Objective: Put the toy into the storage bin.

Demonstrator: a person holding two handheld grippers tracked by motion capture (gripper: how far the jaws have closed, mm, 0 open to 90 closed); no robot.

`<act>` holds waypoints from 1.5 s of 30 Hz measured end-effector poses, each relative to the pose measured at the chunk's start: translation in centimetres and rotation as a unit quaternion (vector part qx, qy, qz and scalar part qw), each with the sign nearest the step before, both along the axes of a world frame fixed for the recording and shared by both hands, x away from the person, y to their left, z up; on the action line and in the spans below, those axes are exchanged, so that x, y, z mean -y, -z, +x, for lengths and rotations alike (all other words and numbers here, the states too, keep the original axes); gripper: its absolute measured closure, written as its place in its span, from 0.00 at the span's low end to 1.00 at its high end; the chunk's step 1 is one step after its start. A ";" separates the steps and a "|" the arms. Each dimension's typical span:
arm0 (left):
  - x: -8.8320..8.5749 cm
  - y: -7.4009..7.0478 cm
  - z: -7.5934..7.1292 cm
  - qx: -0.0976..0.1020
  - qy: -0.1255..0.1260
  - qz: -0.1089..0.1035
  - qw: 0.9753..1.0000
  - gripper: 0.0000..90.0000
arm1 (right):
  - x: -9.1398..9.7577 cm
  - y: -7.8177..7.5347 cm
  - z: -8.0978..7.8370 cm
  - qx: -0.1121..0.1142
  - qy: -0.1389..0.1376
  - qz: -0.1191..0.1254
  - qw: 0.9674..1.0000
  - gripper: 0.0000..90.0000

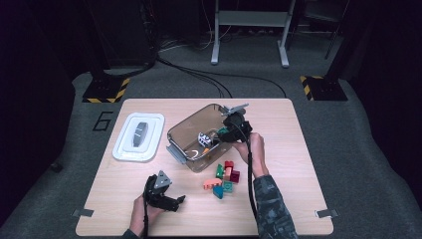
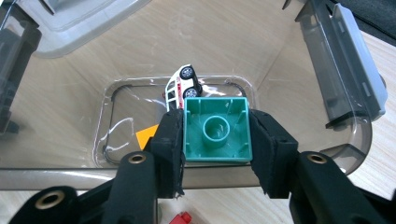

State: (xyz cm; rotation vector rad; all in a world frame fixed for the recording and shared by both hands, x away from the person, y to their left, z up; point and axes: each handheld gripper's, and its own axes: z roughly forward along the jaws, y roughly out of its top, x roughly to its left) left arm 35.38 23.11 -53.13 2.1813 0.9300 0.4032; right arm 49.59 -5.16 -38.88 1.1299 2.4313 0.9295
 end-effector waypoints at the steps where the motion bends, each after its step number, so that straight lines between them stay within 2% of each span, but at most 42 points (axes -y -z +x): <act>1: 0.0 0.0 0.0 -0.001 0.000 0.001 1.000 0.02 | 0.0 0.0 -0.1 -0.002 0.003 -0.001 1.000 0.58; 5: 0.0 0.0 0.0 -0.001 0.002 0.000 1.000 0.02 | 0.2 -0.2 -0.4 0.000 0.010 0.001 1.000 0.49; 7: 0.0 0.0 0.0 -0.001 0.001 -0.001 1.000 0.02 | 0.5 -0.4 -0.7 -0.001 0.012 0.013 1.000 0.41; 12: 0.0 0.0 0.0 -0.001 0.001 -0.001 1.000 0.02 | 1.6 -0.6 -2.2 0.015 0.024 0.036 0.999 0.32; 13: 0.0 0.0 0.0 -0.001 0.001 -0.001 1.000 0.02 | 2.0 -0.6 -2.7 0.018 0.024 0.043 0.999 0.28; 22: -0.1 -0.1 0.0 -0.002 0.004 0.004 1.000 0.02 | 4.2 0.1 -5.6 0.032 0.028 0.060 0.997 0.20; 29: -0.1 -0.1 0.1 -0.001 0.004 0.004 1.000 0.02 | 5.9 2.1 -7.2 0.030 0.037 0.066 0.997 0.16; 34: -0.1 -0.1 0.1 -0.001 0.004 0.004 1.000 0.02 | 6.1 3.7 -7.8 0.020 0.041 0.065 0.997 0.14; 39: -0.1 -0.1 0.1 0.000 0.004 0.004 1.000 0.02 | 6.1 5.1 -8.3 0.022 0.044 0.055 0.997 0.11; 45: -0.1 0.0 0.0 0.001 0.002 0.002 1.000 0.02 | 6.3 6.7 -8.7 0.015 0.049 0.057 0.997 0.08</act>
